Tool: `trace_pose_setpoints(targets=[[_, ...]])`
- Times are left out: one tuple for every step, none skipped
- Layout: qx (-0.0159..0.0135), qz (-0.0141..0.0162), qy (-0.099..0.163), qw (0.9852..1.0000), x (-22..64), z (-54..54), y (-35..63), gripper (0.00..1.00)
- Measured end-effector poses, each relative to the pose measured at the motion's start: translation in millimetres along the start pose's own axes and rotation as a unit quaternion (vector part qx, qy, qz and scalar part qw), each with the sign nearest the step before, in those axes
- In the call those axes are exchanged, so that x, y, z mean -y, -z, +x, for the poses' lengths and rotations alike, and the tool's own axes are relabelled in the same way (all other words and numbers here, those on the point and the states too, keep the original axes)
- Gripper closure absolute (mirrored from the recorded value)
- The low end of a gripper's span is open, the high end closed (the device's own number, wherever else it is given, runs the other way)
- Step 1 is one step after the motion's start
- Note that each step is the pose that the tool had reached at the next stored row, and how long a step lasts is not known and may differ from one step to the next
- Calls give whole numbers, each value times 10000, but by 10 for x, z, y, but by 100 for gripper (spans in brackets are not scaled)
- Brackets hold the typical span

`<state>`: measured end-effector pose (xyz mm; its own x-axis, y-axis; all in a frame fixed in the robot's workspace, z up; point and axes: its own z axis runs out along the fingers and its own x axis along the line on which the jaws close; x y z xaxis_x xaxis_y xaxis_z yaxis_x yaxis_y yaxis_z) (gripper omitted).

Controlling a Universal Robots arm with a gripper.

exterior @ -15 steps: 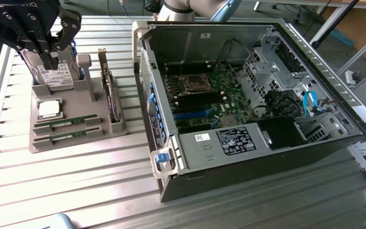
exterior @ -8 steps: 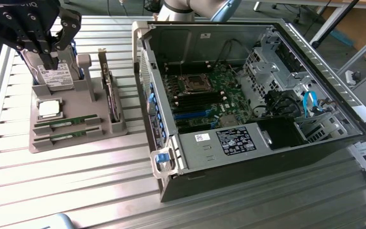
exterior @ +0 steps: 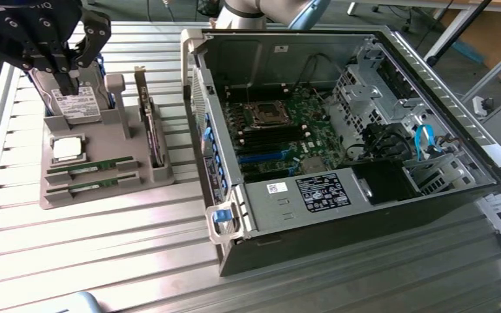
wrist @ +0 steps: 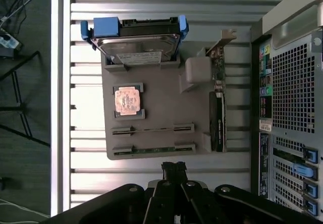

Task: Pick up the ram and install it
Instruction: 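Pick up the ram and move it above insertion slot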

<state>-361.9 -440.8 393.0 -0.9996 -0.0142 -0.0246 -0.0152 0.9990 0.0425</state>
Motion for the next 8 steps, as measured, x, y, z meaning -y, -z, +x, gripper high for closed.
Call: trace_pose_setpoints(targets=[[-2,-1,39,10000,0,0,0,89],[-3,-1,72,10000,0,0,0,89],[-5,-1,110,9999,0,0,0,89],[-6,-2,142,9999,0,0,0,89],[-8,-2,172,9999,0,0,0,89],[-9,-2,199,9998,0,0,0,89],[-10,-3,226,9997,0,0,0,89],[-11,-3,251,9997,0,0,0,89]])
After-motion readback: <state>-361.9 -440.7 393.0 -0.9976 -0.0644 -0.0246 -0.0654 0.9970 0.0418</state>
